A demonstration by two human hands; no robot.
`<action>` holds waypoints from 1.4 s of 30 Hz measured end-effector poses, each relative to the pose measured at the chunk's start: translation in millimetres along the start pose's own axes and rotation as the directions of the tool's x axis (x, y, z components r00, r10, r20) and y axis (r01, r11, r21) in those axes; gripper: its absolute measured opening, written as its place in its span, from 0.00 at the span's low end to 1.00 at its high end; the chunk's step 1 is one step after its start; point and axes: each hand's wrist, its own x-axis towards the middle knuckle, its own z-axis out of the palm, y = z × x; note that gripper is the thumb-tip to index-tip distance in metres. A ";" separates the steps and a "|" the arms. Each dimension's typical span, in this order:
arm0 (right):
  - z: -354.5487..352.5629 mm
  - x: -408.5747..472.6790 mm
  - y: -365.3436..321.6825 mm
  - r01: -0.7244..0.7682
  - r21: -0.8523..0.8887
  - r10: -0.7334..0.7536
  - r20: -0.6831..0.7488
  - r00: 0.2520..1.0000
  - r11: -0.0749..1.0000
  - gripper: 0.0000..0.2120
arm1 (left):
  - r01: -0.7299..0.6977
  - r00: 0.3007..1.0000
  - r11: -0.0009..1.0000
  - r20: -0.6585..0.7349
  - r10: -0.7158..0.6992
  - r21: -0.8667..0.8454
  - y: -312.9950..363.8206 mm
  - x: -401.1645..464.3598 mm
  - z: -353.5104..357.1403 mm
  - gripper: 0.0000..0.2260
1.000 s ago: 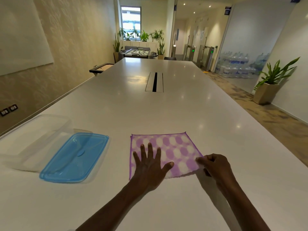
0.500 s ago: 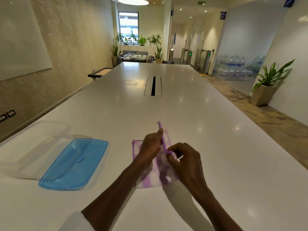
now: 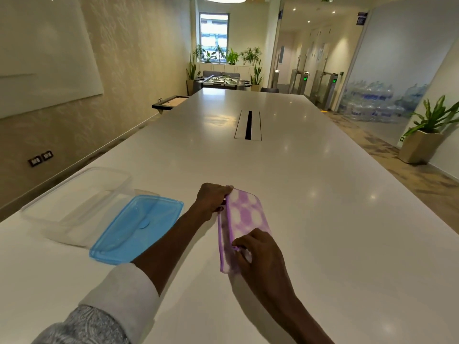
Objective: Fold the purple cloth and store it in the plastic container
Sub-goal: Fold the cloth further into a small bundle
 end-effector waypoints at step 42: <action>20.1 7.7 9.3 -0.004 -0.317 0.019 0.043 0.999 0.948 0.21 | -0.606 0.731 0.644 0.010 0.682 0.466 -40.4 -5.0 21.0 0.10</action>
